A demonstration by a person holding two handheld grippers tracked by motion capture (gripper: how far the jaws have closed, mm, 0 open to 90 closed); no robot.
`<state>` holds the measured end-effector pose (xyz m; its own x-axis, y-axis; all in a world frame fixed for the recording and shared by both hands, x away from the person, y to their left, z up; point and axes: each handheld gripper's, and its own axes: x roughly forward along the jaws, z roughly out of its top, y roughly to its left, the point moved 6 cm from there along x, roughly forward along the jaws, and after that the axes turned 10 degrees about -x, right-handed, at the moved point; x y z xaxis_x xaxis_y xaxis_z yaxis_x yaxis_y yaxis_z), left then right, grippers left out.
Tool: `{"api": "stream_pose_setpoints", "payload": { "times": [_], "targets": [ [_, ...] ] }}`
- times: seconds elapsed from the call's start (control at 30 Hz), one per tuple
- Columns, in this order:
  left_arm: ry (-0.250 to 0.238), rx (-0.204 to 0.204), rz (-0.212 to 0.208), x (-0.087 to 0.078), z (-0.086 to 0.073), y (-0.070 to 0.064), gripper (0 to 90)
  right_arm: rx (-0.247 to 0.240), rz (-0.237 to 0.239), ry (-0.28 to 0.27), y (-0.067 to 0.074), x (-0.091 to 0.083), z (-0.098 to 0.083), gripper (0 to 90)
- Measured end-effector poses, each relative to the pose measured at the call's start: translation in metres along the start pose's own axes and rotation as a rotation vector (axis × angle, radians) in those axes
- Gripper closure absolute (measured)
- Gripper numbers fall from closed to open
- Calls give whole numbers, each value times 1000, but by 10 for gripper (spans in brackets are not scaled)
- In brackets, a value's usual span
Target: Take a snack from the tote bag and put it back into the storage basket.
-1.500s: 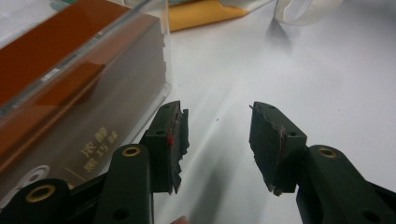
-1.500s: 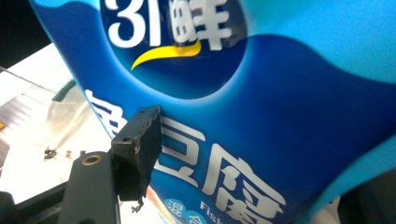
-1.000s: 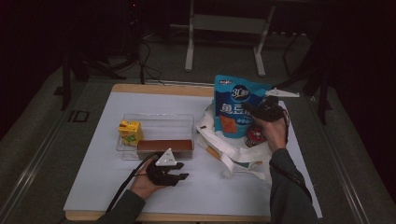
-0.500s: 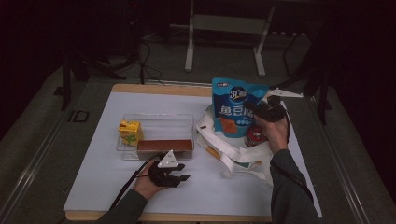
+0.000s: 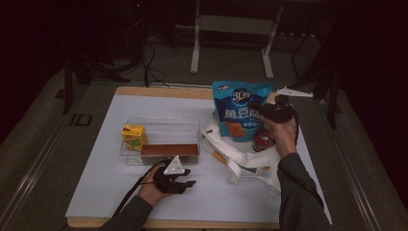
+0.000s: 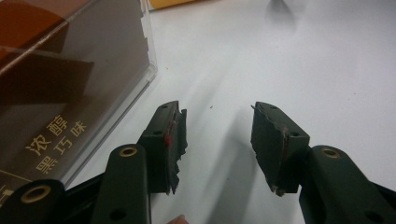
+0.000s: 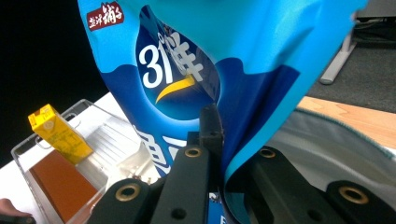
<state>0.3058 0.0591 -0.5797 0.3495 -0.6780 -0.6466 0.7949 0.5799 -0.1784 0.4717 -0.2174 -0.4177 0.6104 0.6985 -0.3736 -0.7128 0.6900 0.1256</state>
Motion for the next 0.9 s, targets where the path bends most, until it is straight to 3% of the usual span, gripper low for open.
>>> {"api": "stream_pose_setpoints", "payload": {
  "times": [0.9],
  "targets": [
    [3, 11, 7, 1, -1, -1, 520, 4, 70, -49, 28, -19, 44, 896]
  ]
}}
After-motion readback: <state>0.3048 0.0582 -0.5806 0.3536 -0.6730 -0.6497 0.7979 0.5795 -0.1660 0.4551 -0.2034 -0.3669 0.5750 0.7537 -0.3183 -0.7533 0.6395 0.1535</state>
